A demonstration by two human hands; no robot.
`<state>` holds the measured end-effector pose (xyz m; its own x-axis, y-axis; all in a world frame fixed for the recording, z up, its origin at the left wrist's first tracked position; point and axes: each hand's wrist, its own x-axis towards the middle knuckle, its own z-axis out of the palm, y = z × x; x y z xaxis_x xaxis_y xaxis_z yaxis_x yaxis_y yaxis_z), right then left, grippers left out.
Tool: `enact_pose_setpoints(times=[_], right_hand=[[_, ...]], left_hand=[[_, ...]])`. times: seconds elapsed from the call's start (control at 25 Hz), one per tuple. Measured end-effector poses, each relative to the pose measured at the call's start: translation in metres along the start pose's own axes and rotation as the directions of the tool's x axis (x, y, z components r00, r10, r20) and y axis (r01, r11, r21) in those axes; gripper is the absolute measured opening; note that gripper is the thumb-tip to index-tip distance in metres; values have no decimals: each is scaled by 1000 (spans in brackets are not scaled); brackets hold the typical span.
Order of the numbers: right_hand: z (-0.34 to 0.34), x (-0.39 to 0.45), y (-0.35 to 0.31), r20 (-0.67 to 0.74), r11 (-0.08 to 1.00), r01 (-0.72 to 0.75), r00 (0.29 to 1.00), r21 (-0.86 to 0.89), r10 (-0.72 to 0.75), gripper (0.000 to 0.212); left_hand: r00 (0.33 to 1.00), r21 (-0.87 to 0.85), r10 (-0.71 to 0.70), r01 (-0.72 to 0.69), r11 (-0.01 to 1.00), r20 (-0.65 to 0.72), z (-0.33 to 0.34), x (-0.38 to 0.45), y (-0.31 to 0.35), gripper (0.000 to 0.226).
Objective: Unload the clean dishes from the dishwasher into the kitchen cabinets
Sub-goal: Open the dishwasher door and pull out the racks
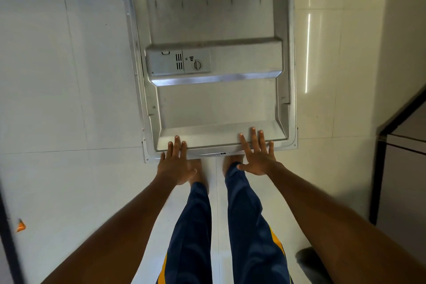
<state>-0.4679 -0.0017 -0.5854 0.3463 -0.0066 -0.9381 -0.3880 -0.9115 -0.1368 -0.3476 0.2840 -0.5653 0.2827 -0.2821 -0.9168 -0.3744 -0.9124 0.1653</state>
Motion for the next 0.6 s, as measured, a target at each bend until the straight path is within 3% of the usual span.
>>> enact_pose_setpoints(times=[0.24,0.4,0.52,0.6], right_hand=[[-7,14,-3,19,1000,-3,1000,25,3,122],[-16,25,-5,59,999,-30,998,29,28,117],[-17,21,-7,18,999,-49,999,20,49,113],[-21,14,-12,-83,998,-53,995,41,56,101]], left_hand=[[998,-49,15,-12,999,60,-21,29,-13,85],[998,-26,-18,20,999,56,-17,40,-12,89],[999,6,-31,32,999,-43,-4,36,-10,90],[993,0,-32,32,999,-115,-4,25,-9,80]])
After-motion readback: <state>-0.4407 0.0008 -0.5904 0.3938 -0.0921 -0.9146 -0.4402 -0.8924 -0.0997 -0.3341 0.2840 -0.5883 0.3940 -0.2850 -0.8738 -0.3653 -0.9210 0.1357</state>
